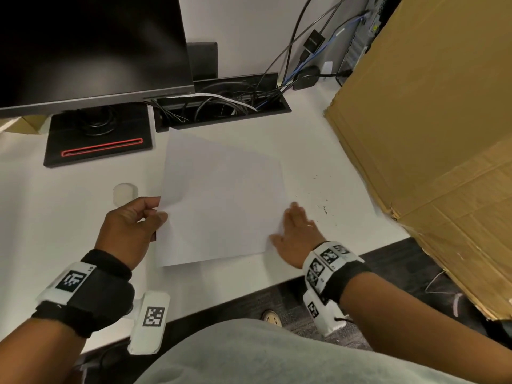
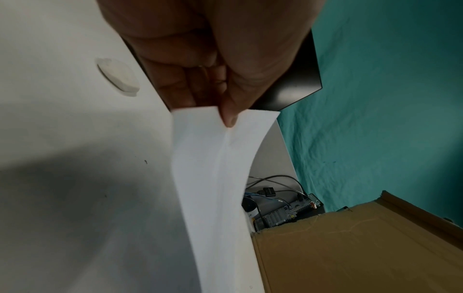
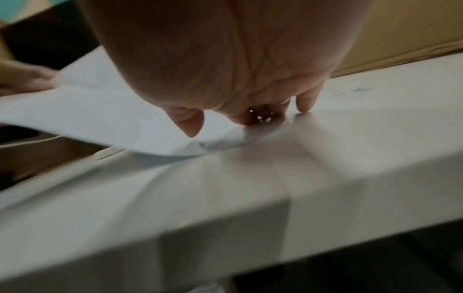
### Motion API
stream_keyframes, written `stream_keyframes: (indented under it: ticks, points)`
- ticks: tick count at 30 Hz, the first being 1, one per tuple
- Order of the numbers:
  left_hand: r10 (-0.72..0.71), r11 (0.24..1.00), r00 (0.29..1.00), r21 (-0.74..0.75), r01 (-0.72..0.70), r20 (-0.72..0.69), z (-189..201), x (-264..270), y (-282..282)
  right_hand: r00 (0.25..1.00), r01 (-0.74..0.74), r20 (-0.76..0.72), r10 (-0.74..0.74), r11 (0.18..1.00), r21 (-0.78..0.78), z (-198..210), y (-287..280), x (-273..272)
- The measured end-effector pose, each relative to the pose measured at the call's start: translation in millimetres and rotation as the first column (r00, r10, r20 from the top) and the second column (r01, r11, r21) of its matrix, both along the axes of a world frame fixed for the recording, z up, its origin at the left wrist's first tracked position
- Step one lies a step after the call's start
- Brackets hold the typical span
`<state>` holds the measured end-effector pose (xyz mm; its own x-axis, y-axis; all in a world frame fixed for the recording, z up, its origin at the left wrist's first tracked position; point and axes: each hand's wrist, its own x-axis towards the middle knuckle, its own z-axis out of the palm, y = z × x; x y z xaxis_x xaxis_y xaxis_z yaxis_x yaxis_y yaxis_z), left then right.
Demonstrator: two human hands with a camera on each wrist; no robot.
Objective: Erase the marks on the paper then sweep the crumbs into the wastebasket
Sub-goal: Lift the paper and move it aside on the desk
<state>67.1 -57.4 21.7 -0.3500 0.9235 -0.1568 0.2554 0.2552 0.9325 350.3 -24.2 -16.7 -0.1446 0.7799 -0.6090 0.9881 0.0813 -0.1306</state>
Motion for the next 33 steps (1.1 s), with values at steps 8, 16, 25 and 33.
stream_keyframes:
  ticks: [8,16,25,33]
  points:
    - [-0.045,0.998,0.999,0.037,0.045,0.000,7,-1,1,0.968,-0.197,-0.158,0.197,0.980,0.015,2,-13,-37]
    - [-0.039,0.997,0.999,0.061,0.041,-0.030,8,-3,2,0.998,-0.012,-0.063,0.016,0.998,0.063,11,11,-17]
    - [-0.040,0.996,0.998,0.073,0.044,-0.047,10,-4,1,0.997,-0.075,0.011,0.075,0.997,0.031,-8,-3,10]
    - [-0.035,0.997,0.999,0.065,0.037,-0.033,6,-3,2,0.928,-0.318,-0.176,0.327,0.945,0.076,-1,-28,-28]
